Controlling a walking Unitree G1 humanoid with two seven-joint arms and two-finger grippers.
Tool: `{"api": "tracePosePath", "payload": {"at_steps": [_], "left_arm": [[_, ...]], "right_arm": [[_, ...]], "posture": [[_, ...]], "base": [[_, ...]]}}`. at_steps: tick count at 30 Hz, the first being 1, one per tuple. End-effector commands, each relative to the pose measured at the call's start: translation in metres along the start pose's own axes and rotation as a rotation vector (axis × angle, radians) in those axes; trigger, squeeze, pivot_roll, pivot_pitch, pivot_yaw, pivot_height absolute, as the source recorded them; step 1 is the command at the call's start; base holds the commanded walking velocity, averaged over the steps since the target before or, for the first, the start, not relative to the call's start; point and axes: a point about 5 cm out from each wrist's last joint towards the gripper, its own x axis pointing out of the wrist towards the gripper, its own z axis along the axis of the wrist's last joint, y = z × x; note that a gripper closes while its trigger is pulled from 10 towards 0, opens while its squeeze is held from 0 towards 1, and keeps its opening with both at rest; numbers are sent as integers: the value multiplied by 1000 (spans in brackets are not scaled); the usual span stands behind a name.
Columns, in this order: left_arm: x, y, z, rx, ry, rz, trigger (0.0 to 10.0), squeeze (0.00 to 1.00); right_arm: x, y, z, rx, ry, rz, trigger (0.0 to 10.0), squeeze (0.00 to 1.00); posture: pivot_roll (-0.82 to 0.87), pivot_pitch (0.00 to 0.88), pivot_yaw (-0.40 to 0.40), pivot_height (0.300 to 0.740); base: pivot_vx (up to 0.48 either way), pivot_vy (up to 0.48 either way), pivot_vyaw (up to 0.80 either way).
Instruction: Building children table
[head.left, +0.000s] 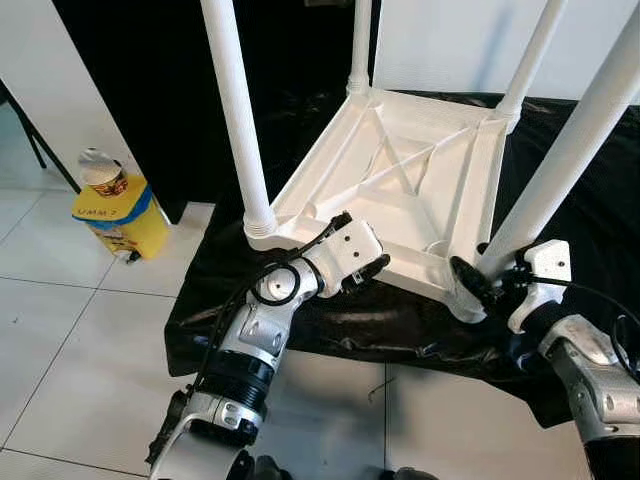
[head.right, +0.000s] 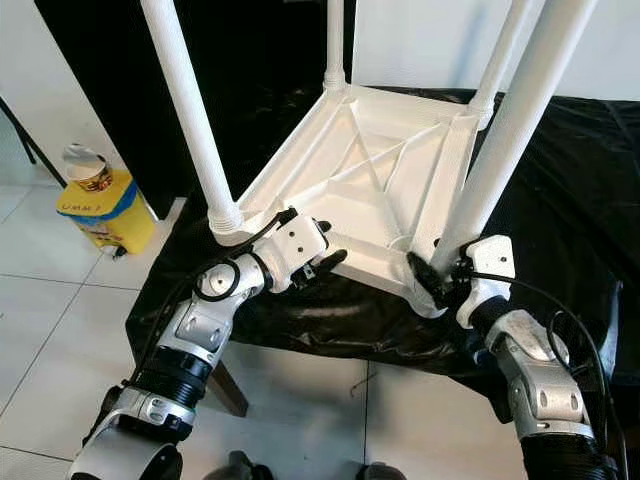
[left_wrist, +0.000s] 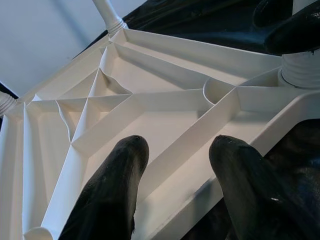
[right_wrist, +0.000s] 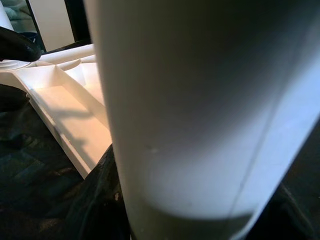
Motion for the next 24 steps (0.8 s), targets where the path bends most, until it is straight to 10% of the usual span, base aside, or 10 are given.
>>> {"api": "tracePosePath", "payload": {"at_steps": [1, 3, 4, 5, 6, 24], "left_arm": [[-3, 11, -2, -4, 14, 238, 10000, 0], [-4, 11, -2, -4, 16, 238, 10000, 0], [-4, 11, -2, -3, 17, 238, 10000, 0], [-4, 11, -2, -3, 17, 238, 10000, 0], [-4, 11, -2, -4, 18, 237, 10000, 0], [-3, 8, -1, -12, 17, 234, 10000, 0]], "right_arm": [[-1, 4, -9, 22, 31, 23, 0, 0], [-2, 4, -10, 30, 35, 7, 0, 0], [-2, 4, -11, 38, 36, -10, 4510, 0], [-2, 5, -11, 48, 35, -22, 4510, 0], [-2, 7, -11, 60, 29, -40, 10000, 0], [3, 26, -13, 141, 75, -548, 10000, 0]], "posture": [[-64, 53, 2, 740], [-64, 55, 4, 740], [-64, 56, 4, 740], [-64, 58, 4, 740], [-65, 58, 5, 740], [-71, 67, -5, 740]], "base": [[0, 0, 0], [0, 0, 0], [0, 0, 0], [0, 0, 0], [0, 0, 0], [0, 0, 0]]}}
